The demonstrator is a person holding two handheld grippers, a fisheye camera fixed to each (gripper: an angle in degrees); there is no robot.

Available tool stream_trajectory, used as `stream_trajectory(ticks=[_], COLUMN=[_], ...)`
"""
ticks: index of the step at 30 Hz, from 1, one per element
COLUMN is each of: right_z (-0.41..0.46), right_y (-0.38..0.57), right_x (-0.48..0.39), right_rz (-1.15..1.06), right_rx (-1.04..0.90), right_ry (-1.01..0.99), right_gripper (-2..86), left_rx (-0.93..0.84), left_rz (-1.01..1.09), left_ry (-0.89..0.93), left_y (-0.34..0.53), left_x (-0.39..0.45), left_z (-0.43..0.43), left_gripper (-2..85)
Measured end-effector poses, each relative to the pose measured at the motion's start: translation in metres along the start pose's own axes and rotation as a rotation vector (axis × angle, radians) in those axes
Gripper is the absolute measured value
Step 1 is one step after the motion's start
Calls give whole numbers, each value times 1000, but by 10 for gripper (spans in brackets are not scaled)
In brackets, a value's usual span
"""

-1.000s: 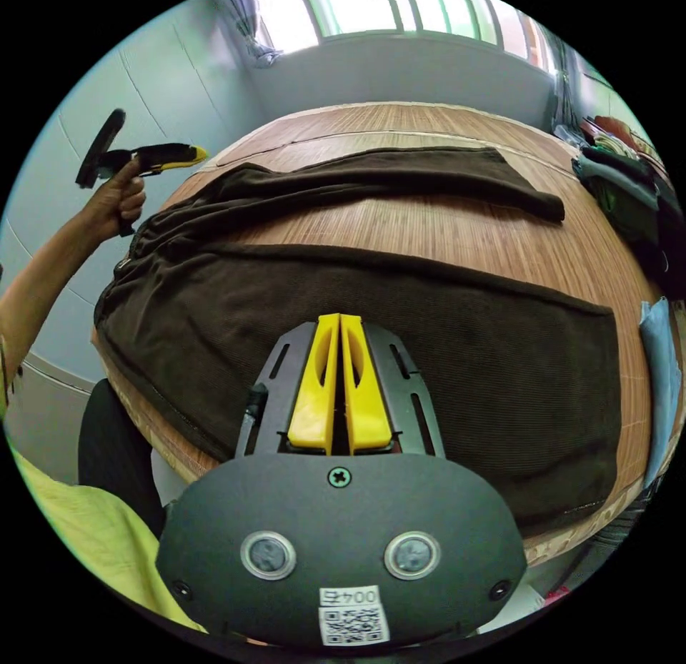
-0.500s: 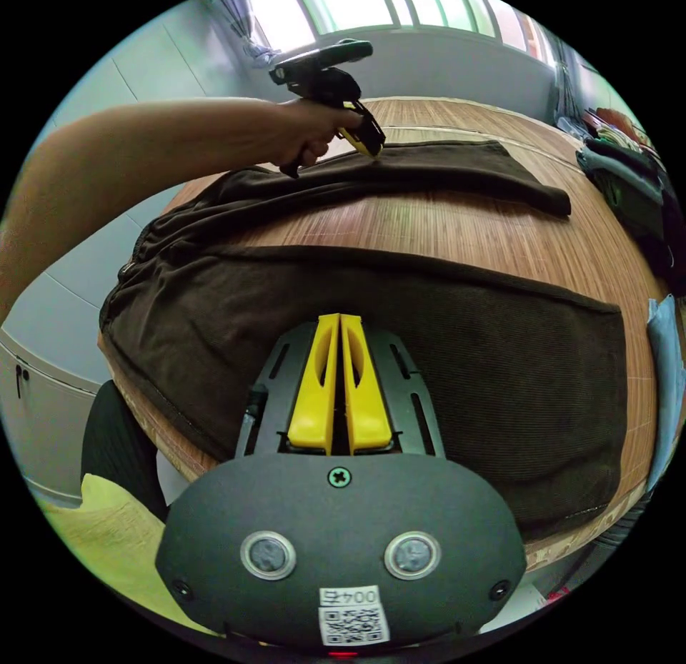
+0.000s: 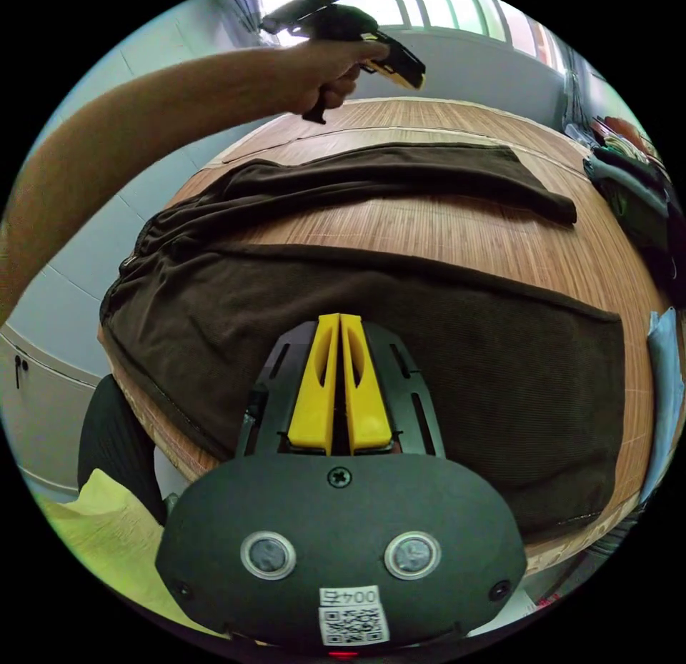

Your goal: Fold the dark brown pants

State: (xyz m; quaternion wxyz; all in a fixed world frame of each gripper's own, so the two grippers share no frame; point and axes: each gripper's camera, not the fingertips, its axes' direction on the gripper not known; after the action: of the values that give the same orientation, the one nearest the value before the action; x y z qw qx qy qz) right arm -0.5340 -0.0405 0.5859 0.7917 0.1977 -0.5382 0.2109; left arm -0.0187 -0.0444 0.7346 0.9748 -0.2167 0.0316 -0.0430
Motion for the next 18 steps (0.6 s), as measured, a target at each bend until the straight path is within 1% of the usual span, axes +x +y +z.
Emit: stream_trajectory(ticks=[2, 3, 4, 7, 10, 12, 14, 15, 16, 18], right_z=[1, 1, 2, 5, 8, 9, 10, 11, 12, 13], right_y=[1, 2, 2, 3, 2, 1, 1, 1, 2, 3], right_x=[-1, -2, -6, -15, -20, -21, -24, -25, -26, -28], right_rz=[5, 1, -8, -35, -46, -50, -56, -58, -65, -69], right_rx=[1, 1, 2, 0, -10, -20, -24, -22, -17, -16], right_ry=[-13, -6, 12, 63, 85, 89, 97, 100, 108, 116], right_gripper=[-7, -7, -7, -7, -7, -7, -7, -7, -7, -7], left_rx=[-41, -53, -96, -209, -372, -361, -422, -419, -375, -282], left_rz=[38, 30, -3, -132, -137, -96, -42, -58, -113, -211], left_ry=[-149, -178, -187, -131, -149, -194, -296, -331, -351, -257], left_y=[22, 25, 28, 26, 17, 3, -24, -31, -42, -51], left_x=[21, 22, 18, 0, -7, -6, -10, -14, -22, -31], left_z=[15, 21, 33, 67, 110, 122, 139, 139, 131, 114], left_gripper=[6, 6, 6, 6, 6, 6, 6, 6, 6, 6])
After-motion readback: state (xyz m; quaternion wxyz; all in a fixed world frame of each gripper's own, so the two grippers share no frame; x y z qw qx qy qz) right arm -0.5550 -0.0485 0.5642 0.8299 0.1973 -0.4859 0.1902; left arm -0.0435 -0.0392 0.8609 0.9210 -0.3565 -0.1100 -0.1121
